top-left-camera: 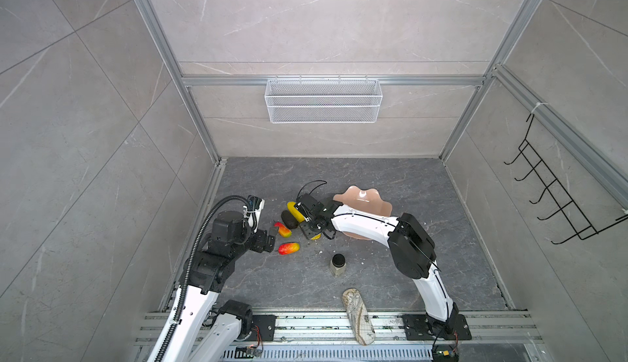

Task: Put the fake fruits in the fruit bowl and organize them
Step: 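Carry the lemon with the right gripper into the pink bowl and release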

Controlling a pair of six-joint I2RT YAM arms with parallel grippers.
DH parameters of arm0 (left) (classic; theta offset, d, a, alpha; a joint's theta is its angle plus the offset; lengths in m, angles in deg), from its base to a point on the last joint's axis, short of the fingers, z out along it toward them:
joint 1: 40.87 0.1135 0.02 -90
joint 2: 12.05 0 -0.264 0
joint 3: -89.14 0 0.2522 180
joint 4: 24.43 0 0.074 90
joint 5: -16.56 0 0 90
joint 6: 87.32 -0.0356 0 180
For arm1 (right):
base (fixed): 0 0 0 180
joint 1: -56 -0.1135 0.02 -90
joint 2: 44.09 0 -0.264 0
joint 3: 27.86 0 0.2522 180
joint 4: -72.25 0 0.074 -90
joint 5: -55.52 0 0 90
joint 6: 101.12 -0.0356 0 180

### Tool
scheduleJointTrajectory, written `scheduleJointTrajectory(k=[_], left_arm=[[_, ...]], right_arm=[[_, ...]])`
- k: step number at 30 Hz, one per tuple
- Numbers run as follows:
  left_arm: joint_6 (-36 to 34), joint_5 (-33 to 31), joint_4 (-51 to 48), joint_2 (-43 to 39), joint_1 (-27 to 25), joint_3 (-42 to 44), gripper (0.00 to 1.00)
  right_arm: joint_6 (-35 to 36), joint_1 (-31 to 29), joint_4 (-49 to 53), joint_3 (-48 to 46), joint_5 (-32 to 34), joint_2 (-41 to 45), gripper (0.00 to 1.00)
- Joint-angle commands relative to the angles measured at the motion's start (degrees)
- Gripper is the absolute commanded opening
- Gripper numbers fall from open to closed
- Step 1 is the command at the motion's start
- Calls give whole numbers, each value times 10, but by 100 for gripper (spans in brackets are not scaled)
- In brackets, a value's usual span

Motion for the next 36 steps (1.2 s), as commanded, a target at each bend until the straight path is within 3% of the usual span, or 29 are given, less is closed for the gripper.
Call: scheduleJointTrajectory(k=[1, 3, 10, 20, 26, 36], left_arm=[[-8, -8, 11, -3, 0, 2, 100], [-8, -10, 12, -3, 1, 2, 100], [-9, -13, 12, 1, 1, 2, 100], [-9, -13, 12, 7, 2, -1, 100], [-9, -11, 11, 12, 4, -1, 100], [-9, -12, 10, 13, 4, -1, 100]], right_arm=[[1, 1, 18, 22, 7, -1, 49], [5, 1, 21, 20, 4, 15, 42], [54, 14, 0, -28, -8, 133, 42], [74, 142, 7, -150, 33, 288, 40], [78, 212, -39, -223, 25, 290, 38], [70, 226, -108, -261, 5, 209, 37]])
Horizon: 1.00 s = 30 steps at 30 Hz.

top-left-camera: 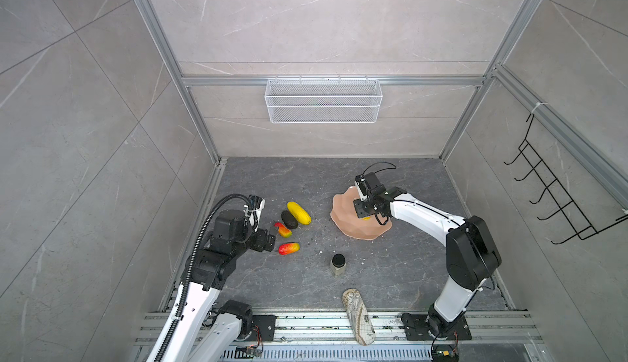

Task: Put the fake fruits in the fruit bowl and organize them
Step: 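Carry the lemon with the right gripper into the pink bowl and release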

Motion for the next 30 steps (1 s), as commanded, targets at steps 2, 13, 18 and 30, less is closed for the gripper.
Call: scheduleJointTrajectory(k=[2, 13, 18, 30], left_arm=[[-10, -3, 10, 2, 4, -1, 100], [-12, -10, 10, 2, 4, -1, 100], [-11, -11, 10, 3, 4, 0, 100], [-10, -11, 8, 3, 5, -1, 100]], right_arm=[[3, 0, -44, -6, -6, -31, 36], [2, 6, -53, 2, -4, -68, 46], [11, 6, -30, 12, 3, -58, 64], [33, -26, 59, 57, 30, 76, 99]])
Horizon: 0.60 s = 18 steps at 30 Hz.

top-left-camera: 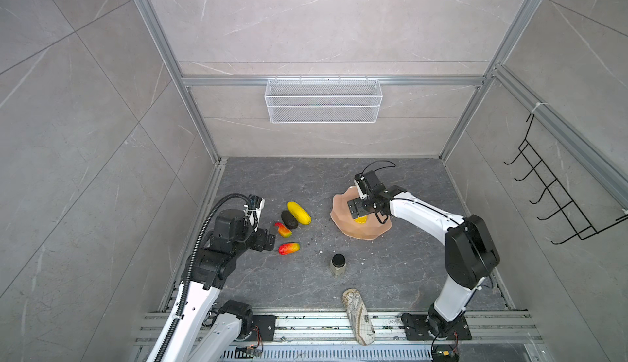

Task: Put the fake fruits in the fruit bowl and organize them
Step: 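Carry the lemon with the right gripper into the pink bowl and release, then move the right gripper back and grasp the long yellow fruit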

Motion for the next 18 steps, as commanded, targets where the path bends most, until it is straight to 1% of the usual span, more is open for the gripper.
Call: scheduleJointTrajectory(k=[1, 5, 7, 9, 11, 14, 18], left_arm=[[-10, -8, 8, 0, 2, -1, 100], [-9, -5, 7, -4, 2, -1, 100], [-9, -4, 11, -8, 3, 0, 100], [-9, -1, 12, -6, 2, -2, 100], [-10, 2, 11, -3, 2, -3, 100], [-8, 5, 10, -4, 2, -2, 100], [-7, 3, 10, -9, 2, -1, 100]], right_arm=[[13, -35, 43, 36, 15, 56, 99], [4, -103, 61, 68, 13, 55, 99], [-8, -141, 52, 82, 3, 36, 99], [-17, -166, 35, 98, -10, 6, 99], [-24, -179, 23, 124, -22, -31, 99], [-27, -183, 11, 178, -50, -91, 99], [-27, -184, 37, 277, -73, -187, 99]])
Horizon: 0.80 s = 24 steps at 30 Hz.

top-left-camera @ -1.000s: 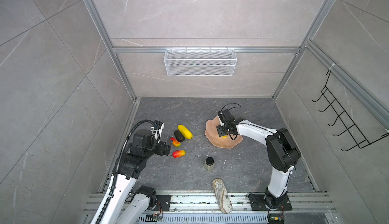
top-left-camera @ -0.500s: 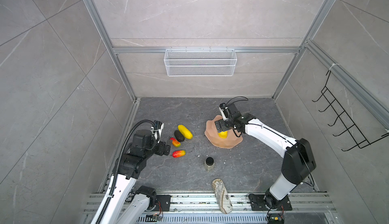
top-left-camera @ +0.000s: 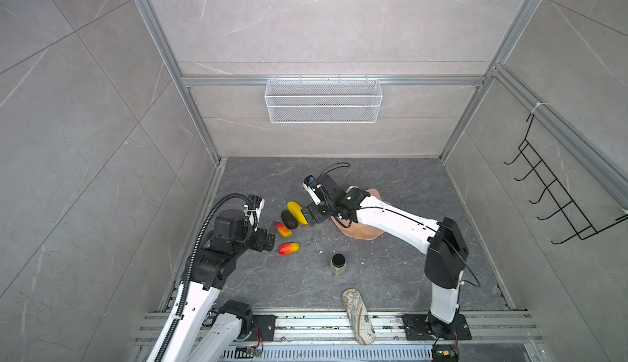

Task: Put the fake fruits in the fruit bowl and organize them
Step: 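Move the right gripper back and grasp the long yellow fruit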

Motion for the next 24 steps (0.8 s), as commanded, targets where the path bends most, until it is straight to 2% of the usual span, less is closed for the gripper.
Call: scheduleJointTrajectory(k=[1, 7, 10, 15, 18, 21, 24], left_arm=[[-7, 0, 10, -9, 2, -1, 100], [-6, 3, 10, -12, 2, -1, 100], [-5, 8, 10, -13, 3, -1, 100], [-5, 5, 10, -19, 2, 0, 100], [-5, 5, 10, -21, 2, 0, 100], [-5, 5, 10, -23, 3, 1, 100], [-5, 5, 11, -24, 3, 0, 100]], right_arm=[[-13, 2, 25, 82, -26, -69, 99], [-35, 3, 49, 192, -43, -174, 97], [-50, 3, 76, 254, -41, -231, 92], [-60, 6, 125, 349, -24, -304, 76], [-67, 10, 130, 371, -24, -323, 67], [-70, 13, 135, 384, -26, -335, 51], [-70, 14, 144, 389, -27, -354, 48]])
